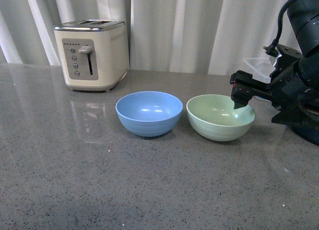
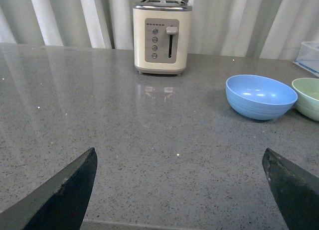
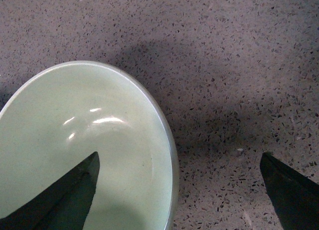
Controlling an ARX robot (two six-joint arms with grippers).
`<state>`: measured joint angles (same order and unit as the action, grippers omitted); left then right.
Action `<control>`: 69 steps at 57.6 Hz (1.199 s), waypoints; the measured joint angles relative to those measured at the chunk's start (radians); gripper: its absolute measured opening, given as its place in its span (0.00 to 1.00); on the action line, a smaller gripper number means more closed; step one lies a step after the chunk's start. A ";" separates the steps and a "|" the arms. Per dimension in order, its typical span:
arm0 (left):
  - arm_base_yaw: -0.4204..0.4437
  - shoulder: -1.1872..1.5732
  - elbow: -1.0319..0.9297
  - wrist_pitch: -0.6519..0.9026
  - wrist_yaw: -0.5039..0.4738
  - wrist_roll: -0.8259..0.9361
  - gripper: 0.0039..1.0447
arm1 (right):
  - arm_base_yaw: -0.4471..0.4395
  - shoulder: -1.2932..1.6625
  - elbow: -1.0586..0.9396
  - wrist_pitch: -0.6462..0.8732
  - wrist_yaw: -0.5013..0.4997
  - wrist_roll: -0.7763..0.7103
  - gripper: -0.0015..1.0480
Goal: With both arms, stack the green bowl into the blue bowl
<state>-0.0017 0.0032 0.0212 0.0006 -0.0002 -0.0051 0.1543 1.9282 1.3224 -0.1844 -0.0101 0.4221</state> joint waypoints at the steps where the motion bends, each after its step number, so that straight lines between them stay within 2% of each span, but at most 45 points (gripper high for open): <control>1: 0.000 0.000 0.000 0.000 0.000 0.000 0.94 | 0.000 0.001 0.002 -0.002 0.002 0.000 0.78; 13: 0.000 0.000 0.000 0.000 0.000 0.000 0.94 | 0.003 0.028 0.020 -0.019 0.023 -0.003 0.47; 18: 0.000 0.000 0.000 0.000 0.000 0.000 0.94 | 0.003 0.042 0.031 -0.031 0.037 -0.006 0.30; 31: 0.000 0.000 0.000 0.000 0.000 0.000 0.94 | 0.002 0.042 0.042 -0.034 0.044 -0.012 0.01; 52: 0.000 0.000 0.000 0.000 0.000 0.000 0.94 | 0.033 -0.054 0.107 -0.068 0.015 -0.024 0.01; 69: 0.000 0.000 0.000 0.000 0.000 0.000 0.94 | 0.206 -0.055 0.263 -0.096 0.021 -0.035 0.01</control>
<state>-0.0017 0.0032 0.0212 0.0006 -0.0002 -0.0051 0.3599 1.8736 1.5856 -0.2806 0.0109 0.3874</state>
